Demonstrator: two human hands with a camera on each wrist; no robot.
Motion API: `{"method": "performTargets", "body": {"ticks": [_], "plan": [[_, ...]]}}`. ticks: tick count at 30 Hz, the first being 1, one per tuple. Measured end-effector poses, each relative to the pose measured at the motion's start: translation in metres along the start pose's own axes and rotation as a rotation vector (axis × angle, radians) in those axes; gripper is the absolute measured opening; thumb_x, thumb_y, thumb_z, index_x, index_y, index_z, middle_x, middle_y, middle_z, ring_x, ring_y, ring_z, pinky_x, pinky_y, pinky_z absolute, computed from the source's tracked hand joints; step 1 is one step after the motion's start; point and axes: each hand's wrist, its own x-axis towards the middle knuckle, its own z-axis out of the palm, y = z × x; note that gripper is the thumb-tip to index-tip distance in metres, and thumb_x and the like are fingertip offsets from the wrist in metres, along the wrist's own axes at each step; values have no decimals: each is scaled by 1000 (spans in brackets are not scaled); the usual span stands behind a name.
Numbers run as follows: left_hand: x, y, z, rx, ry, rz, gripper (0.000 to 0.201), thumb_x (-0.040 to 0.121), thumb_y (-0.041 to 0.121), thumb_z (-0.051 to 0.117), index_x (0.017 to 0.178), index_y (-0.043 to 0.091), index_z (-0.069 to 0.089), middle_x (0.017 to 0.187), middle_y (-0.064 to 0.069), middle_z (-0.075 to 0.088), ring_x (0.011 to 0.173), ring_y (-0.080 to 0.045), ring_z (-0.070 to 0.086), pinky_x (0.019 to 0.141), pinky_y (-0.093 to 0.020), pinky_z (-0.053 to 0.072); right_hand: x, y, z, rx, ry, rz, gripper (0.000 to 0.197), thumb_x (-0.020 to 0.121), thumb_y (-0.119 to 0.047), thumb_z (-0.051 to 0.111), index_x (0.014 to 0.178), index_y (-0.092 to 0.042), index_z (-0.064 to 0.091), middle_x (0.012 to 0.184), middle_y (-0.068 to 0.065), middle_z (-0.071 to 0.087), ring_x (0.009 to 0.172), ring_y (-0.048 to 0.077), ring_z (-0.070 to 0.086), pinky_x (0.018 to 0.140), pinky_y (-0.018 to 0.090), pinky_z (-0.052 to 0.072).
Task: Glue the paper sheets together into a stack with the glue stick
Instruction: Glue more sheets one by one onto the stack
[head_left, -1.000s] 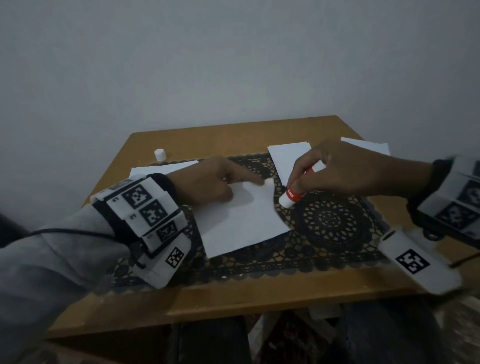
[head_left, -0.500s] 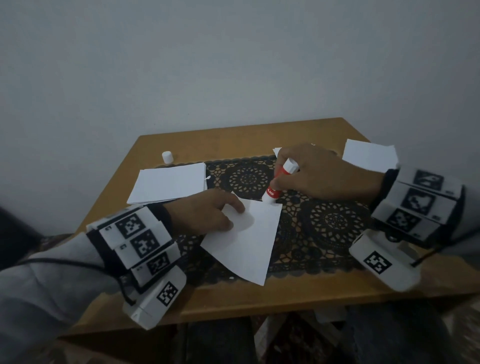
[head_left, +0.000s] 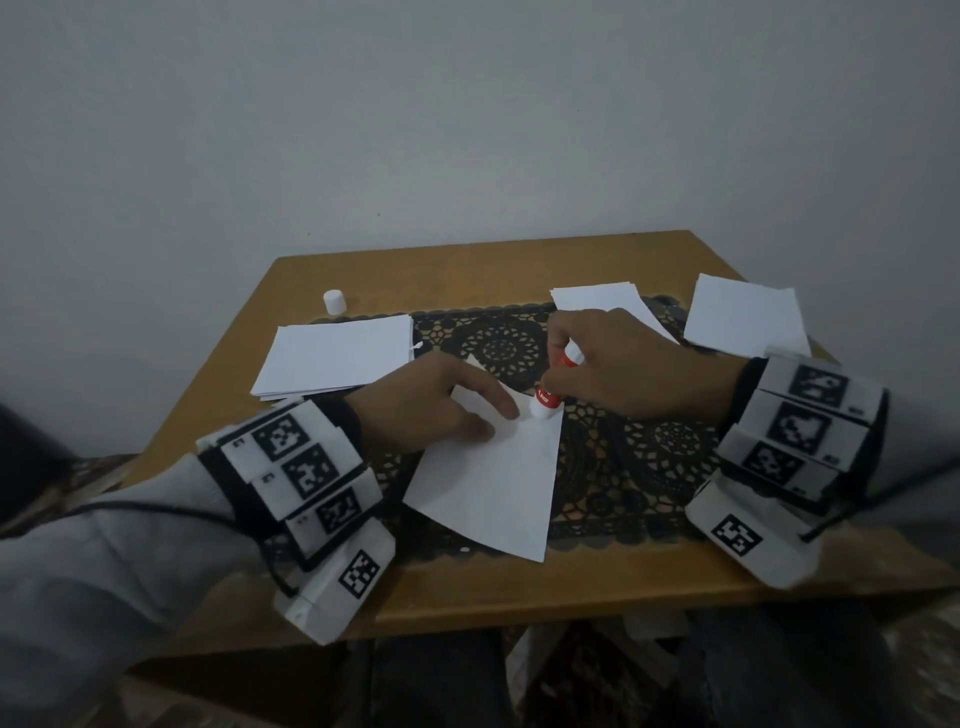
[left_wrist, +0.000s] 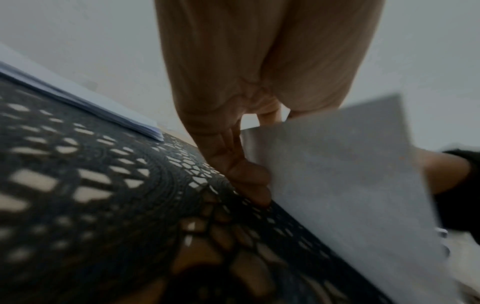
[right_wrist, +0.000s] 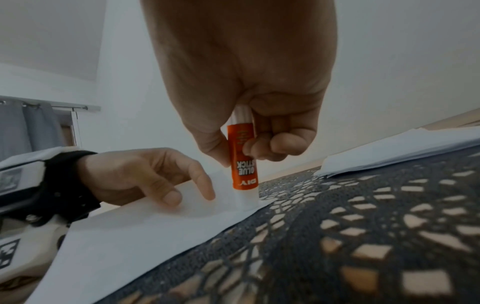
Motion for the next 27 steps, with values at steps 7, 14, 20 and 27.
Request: {"method": "performTargets", "body": {"ticks": [7,14,20,27], "plan": [[10,-2,3,180,-94,-23,39,80,12,72,115,28,67,132,9,53,118,-12,48,102,-27,37,-5,-8,0,-7,-49,-23,16,87,-31,63,87,-17,55,87,-3,59,81,17,56,79,41,52],[7,-3,7,313,-76,17,45,79,20,74,120,30,58,128,8,55,111,-12,50,89,-23,38,-24,-25,7,-7,-98,-56,17,87,-32,65,84,-21,52,80,-5,59,74,15,54,68,34,49],[11,-1,6,341,-12,43,36,84,17,69,118,25,63,126,3,59,110,-15,52,94,-29,42,-44,-39,10,8,-153,-108,26,84,-35,67,75,-31,43,75,-6,58,72,15,55,63,32,46],[21,12,-11,51,119,253,27,83,2,66,85,27,76,96,9,71,87,-3,63,83,-24,50,-59,-43,15,77,-209,-146,20,85,-35,67,89,-19,55,79,-2,62,85,13,53,67,24,46]]}}
